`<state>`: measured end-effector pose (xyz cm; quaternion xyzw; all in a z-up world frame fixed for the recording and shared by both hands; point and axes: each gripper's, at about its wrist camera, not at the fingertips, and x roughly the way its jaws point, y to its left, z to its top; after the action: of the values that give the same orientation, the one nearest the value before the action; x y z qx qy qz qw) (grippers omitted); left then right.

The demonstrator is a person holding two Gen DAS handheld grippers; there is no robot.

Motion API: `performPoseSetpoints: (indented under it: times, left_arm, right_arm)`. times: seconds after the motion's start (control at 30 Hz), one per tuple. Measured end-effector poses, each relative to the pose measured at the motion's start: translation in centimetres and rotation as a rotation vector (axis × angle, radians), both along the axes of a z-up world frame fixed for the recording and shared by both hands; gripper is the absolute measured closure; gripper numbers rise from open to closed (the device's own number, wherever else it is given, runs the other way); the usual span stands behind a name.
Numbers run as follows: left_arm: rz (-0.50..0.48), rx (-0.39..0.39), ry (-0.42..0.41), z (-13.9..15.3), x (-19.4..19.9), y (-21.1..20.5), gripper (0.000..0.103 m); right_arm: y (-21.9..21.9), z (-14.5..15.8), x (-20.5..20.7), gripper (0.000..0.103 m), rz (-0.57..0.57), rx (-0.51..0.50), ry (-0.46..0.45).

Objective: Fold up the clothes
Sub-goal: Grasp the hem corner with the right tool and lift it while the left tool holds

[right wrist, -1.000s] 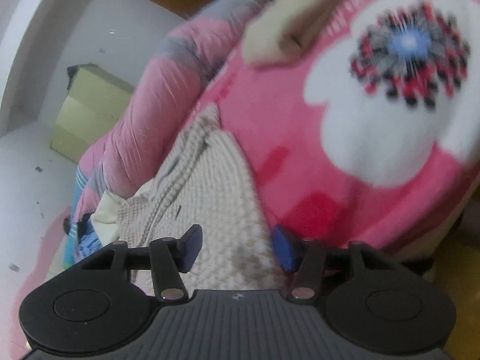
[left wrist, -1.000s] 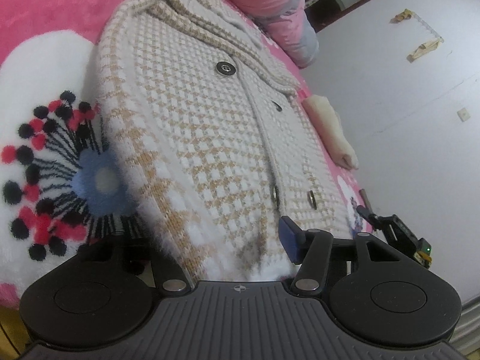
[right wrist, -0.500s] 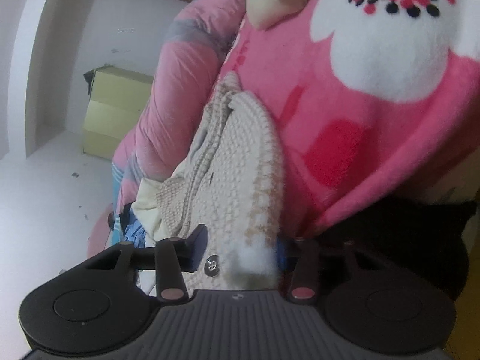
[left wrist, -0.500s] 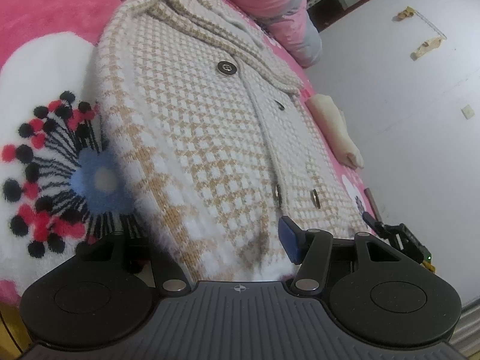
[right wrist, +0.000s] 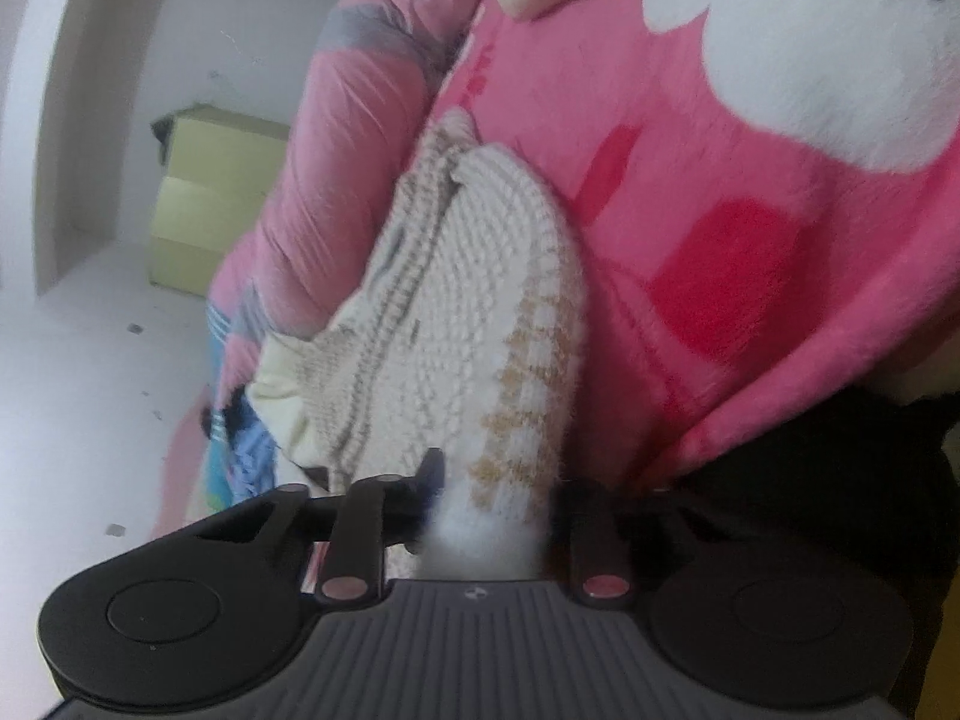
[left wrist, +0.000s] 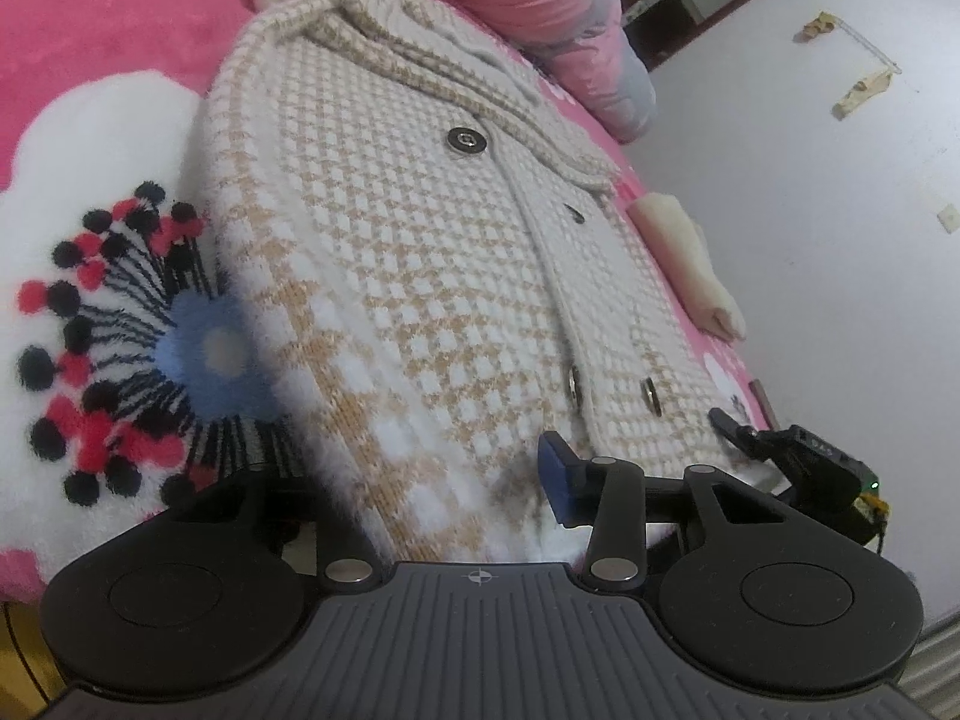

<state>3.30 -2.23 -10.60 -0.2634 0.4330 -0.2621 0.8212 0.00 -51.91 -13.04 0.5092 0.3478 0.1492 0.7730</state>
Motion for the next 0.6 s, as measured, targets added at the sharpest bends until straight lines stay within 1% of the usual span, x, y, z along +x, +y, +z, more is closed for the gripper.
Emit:
performPoseSetpoints:
  times: [0.03,0.07,0.1,0.13,0.23,0.33,0.4,0.43,0.6]
  left_arm:
    - [0.005,0.01,-0.007,0.2,-0.1,-0.1,0.07]
    - [0.014,0.014,-0.02,0.4,-0.2,-0.1,0.085]
    - [0.023,0.018,-0.033,0.7,-0.3,-0.1,0.09]
    - [0.031,0.02,-0.045,0.9,-0.4,0.0,0.098]
    - [0.054,-0.003,-0.072,1.7,-0.7,0.4,0.1]
    - [0.038,-0.011,-0.142,2.9,-1.5,0.2,0.101]
    - [0.029,-0.052,-0.185,3.6,-2.0,0.3,0.101]
    - [0.029,-0.067,-0.196,3.8,-2.1,0.3,0.101]
    - [-0.004,-0.082,-0.244,4.8,-2.7,-0.1,0.101]
  right_arm:
    - [0.4,0.1,0.1,0.087,0.003,-0.012,0.002]
    - [0.6,0.5,0.1,0.091,-0.002,-0.023,-0.011]
    - [0.8,1.0,0.0,0.093,-0.01,-0.032,-0.03]
    - [0.9,1.4,-0.2,0.094,-0.017,-0.042,-0.049]
    - [1.4,3.0,-0.6,0.095,-0.042,-0.076,-0.11]
    - [1.8,4.7,-1.4,0.095,-0.078,-0.106,-0.161]
    - [1.7,5.6,-1.7,0.096,-0.086,-0.105,-0.188]
    - [1.7,6.0,-1.9,0.096,-0.089,-0.108,-0.202]
    - [1.5,7.7,-3.3,0.096,-0.101,-0.135,-0.254]
